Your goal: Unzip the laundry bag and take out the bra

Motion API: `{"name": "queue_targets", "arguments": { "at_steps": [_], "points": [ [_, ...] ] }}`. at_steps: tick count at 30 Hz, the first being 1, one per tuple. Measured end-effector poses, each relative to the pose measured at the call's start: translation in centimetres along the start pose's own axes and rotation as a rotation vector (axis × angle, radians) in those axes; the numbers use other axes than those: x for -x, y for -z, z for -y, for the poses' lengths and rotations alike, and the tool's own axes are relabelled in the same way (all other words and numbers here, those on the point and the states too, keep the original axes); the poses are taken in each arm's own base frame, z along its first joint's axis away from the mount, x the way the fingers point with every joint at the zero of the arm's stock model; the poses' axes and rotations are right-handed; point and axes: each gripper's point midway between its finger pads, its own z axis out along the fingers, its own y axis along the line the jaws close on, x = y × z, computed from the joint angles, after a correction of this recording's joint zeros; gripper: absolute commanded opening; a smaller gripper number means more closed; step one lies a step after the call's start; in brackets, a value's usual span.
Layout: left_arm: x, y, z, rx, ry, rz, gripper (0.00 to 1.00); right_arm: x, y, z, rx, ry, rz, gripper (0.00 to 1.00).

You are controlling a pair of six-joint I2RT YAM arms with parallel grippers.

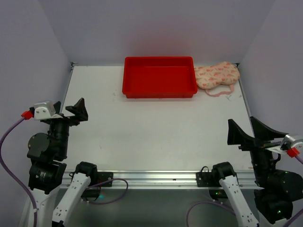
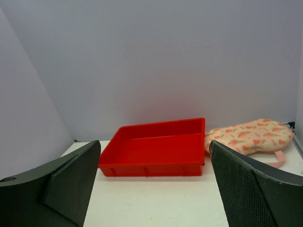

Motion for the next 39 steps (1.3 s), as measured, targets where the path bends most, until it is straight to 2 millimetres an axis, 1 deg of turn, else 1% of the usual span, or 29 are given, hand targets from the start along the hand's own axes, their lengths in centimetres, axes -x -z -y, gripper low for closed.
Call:
{"name": "queue_targets", "arguments": {
  "at_steps": [2, 5, 7, 10, 12, 14, 17, 18, 19, 20, 22, 25, 27, 31, 32, 34, 36, 37, 39],
  "points": [
    [-0.4, -0.1, 0.0, -0.001, -0.002, -0.008, 1.0, -0.2, -0.2, 0.0, -0.001, -0.002, -0.003, 0.99],
    [-1.6, -0.5, 0.1, -0.007, -0.009, -0.034, 1.0, -1.4, -0.9, 0.2, -0.004, -0.013, -0.035, 0.99],
    [-2.9, -1.1, 0.3, -0.014, -0.008, -0.063, 1.0, -3.0, -1.8, 0.2, -0.006, -0.031, -0.085, 0.99],
    [-5.6, -2.3, 0.8, -0.029, -0.012, -0.133, 1.0, -5.8, -3.9, 0.1, -0.016, -0.083, -0.176, 0.99],
    [-7.9, -3.4, 1.4, -0.047, -0.006, -0.199, 1.0, -8.5, -5.9, 0.2, -0.033, -0.138, -0.256, 0.99],
    [-10.3, -4.5, 2.1, -0.066, 0.005, -0.266, 1.0, -11.8, -8.2, 0.7, -0.087, -0.212, -0.345, 0.99],
    [-13.8, -5.9, 3.0, -0.091, 0.023, -0.361, 1.0, -16.9, -11.4, 2.2, -0.207, -0.302, -0.447, 0.99],
    [-15.0, -6.2, 3.2, -0.092, 0.027, -0.395, 1.0, -18.0, -12.1, 2.7, -0.243, -0.319, -0.463, 0.99],
    [-16.1, -6.4, 3.2, -0.092, 0.029, -0.427, 1.0, -19.7, -13.2, 3.8, -0.308, -0.342, -0.487, 0.99],
    [-16.9, -6.6, 3.2, -0.091, 0.027, -0.45, 1.0, -21.0, -13.9, 4.7, -0.36, -0.359, -0.506, 0.99],
    [-17.8, -6.8, 3.3, -0.089, 0.029, -0.472, 1.0, -23.3, -15.7, 7.4, -0.488, -0.401, -0.534, 0.99],
    [-17.7, -7.2, 3.4, -0.092, 0.033, -0.453, 1.0, -26.1, -19.0, 11.7, -0.656, -0.466, -0.542, 0.99],
    [-17.8, -7.3, 3.3, -0.09, 0.034, -0.439, 1.0, -28.0, -20.6, 14.4, -0.745, -0.507, -0.551, 0.99],
    [-18.6, -7.1, 2.9, -0.077, 0.03, -0.438, 1.0, -31.3, -23.5, 19.9, -0.866, -0.604, -0.559, 0.99],
    [-18.7, -7.1, 2.8, -0.074, 0.029, -0.438, 1.0, -32.2, -24.1, 21.3, -0.889, -0.631, -0.56, 0.99],
    [-19.0, -7.0, 2.6, -0.069, 0.027, -0.437, 1.0, -34.1, -24.6, 23.6, -0.934, -0.677, -0.572, 0.99],
    [-18.8, -7.1, 2.6, -0.069, 0.025, -0.429, 1.0, -36.1, -24.7, 25.7, -0.982, -0.711, -0.58, 0.99],
    [-18.7, -7.2, 2.6, -0.069, 0.023, -0.423, 1.0, -37.0, -24.6, 26.5, -1.002, -0.723, -0.591, 0.99],
    [-18.5, -7.3, 2.6, -0.068, 0.023, -0.414, 1.0, -38.5, -25.1, 27.4, -1.02, -0.74, -0.602, 0.99]
  ]
}}
